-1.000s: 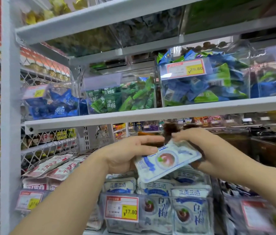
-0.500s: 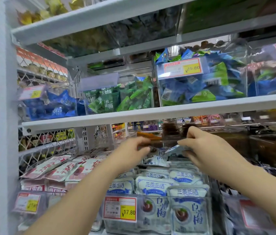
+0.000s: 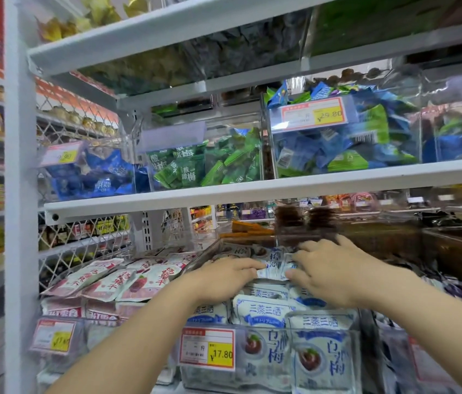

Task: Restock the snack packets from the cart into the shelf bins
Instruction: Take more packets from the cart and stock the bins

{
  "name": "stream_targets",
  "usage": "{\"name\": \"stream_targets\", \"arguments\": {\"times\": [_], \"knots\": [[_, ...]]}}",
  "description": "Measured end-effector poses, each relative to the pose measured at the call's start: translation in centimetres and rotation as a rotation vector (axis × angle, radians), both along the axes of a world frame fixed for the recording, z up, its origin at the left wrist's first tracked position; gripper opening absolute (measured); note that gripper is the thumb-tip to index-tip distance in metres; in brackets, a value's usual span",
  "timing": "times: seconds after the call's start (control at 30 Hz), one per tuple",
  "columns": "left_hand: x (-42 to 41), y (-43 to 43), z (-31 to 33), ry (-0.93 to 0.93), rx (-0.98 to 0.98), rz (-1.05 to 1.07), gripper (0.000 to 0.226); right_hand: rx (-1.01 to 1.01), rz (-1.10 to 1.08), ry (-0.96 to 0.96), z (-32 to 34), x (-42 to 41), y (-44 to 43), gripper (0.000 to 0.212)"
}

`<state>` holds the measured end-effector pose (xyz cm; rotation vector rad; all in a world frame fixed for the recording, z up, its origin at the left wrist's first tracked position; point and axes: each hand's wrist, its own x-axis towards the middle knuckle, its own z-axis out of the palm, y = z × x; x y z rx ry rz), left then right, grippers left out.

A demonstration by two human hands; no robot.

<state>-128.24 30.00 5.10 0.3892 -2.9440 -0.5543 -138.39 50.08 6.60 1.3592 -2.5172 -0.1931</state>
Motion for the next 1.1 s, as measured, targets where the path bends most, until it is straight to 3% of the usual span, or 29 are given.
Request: {"name": "stream_targets", "arguments": {"times": [0.1,0.23,0.47,0.73,1.1], "knots": [[1.2,0.8,0.2,0.114,-0.015,-0.019,0.044,-0.145,0.149,-0.065,-0.2,1.4,-0.4,0.068],[4.5,1.7,0.5,0.219,-0.127,-0.050,0.042,-0.139,0.298,-0.142,-0.3,3.7,0.2,0.074],[11.3,2.1,-1.5,0.460,-0.211,-0.008,0.027,-0.361,0.569,0.013,-2.9,8.9,-1.7,0.043],[23.4,2.0,-8.6,0.464,-0.135,0.169,0.026,-0.502,0.809,-0.183,-9.9,17.3,-7.1,0.024],[42.6,-1.9,-22.5,0.265,0.006,0.806,0.026,-0.054,0.932,-0.549,-25.9,30.0,-18.9,0.026]]}}
